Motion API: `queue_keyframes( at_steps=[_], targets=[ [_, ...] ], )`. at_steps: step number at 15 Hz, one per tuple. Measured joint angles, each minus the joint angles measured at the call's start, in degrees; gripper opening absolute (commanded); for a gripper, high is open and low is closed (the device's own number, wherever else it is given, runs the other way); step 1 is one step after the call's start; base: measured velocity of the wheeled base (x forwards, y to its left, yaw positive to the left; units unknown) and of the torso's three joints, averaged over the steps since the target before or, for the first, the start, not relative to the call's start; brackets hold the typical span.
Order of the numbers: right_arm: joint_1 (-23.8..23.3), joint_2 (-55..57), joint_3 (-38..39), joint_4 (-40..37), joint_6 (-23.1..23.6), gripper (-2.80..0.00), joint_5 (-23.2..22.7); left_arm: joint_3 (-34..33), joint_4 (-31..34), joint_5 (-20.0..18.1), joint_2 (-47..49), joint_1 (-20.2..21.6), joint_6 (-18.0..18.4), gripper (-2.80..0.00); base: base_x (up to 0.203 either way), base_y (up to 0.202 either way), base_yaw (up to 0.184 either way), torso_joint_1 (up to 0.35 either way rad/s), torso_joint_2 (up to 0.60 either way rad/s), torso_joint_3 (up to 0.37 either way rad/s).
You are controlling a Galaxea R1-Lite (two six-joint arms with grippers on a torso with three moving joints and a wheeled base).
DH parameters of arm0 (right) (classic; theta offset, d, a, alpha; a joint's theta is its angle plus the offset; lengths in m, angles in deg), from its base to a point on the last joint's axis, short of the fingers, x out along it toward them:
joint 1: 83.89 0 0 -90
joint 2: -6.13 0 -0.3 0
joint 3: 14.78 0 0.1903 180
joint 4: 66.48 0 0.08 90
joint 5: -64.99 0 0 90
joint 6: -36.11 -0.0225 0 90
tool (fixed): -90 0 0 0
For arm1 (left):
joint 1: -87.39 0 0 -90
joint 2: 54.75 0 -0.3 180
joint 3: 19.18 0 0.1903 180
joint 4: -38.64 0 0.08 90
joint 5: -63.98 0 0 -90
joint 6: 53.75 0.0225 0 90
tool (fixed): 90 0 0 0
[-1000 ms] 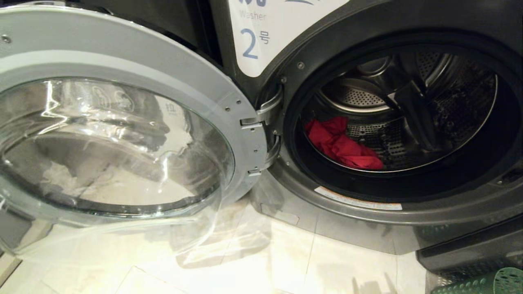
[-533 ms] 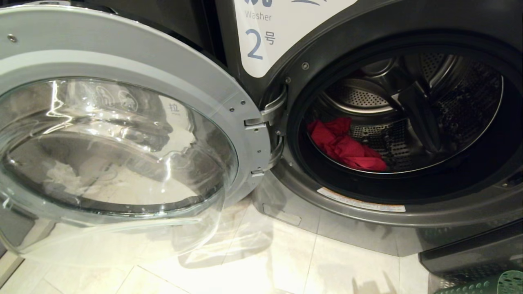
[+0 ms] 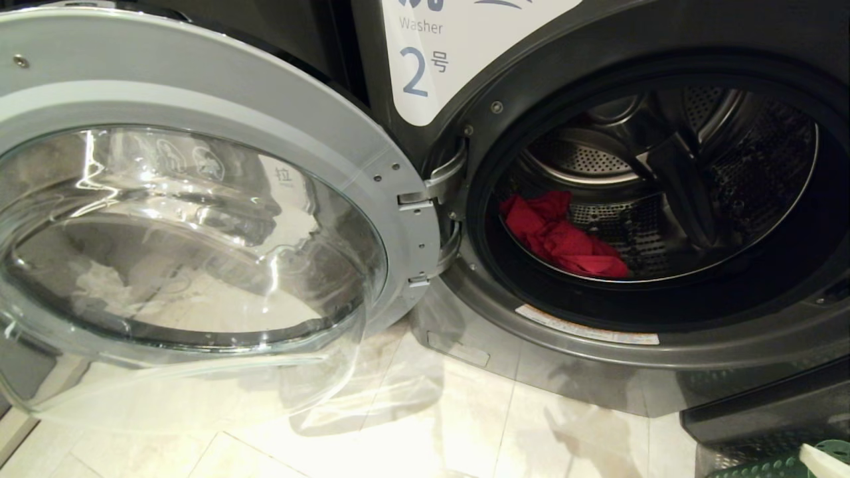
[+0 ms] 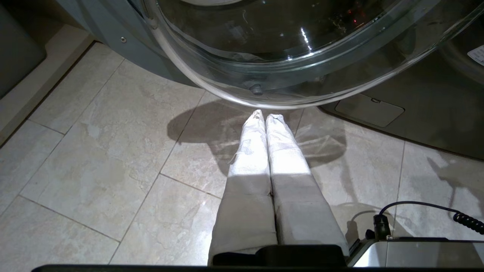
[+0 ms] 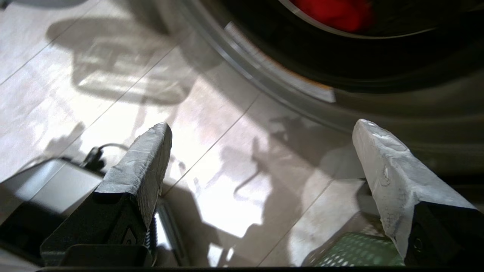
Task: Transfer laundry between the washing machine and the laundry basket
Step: Pick a cloth and place it into the basket
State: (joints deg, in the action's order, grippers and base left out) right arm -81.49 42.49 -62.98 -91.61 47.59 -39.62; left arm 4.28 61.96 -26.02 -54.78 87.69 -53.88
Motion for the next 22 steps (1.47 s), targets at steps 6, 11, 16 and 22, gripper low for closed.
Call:
queue_keyframes(
  at_steps=[6,11,16,22],
  targets=[
    [10.4,36.9,-6.2,17.7,0.6,0.00,2.2,0.0,0.0,0.0,0.0,0.0,0.0,-2.80,0.000,0.000,0.000,0.000,0.00,0.000],
    [14.4,60.1,-10.1,43.5,-3.5,0.00,13.2,0.0,0.0,0.0,0.0,0.0,0.0,-2.80,0.000,0.000,0.000,0.000,0.00,0.000],
    [13.5,76.0,-30.9,52.4,-10.7,0.00,30.5,0.0,0.0,0.0,0.0,0.0,0.0,-2.80,0.000,0.000,0.000,0.000,0.00,0.000],
    [9.7,87.4,-52.0,34.0,-17.5,0.00,35.4,0.0,0.0,0.0,0.0,0.0,0.0,-2.80,0.000,0.000,0.000,0.000,0.00,0.000]
  ],
)
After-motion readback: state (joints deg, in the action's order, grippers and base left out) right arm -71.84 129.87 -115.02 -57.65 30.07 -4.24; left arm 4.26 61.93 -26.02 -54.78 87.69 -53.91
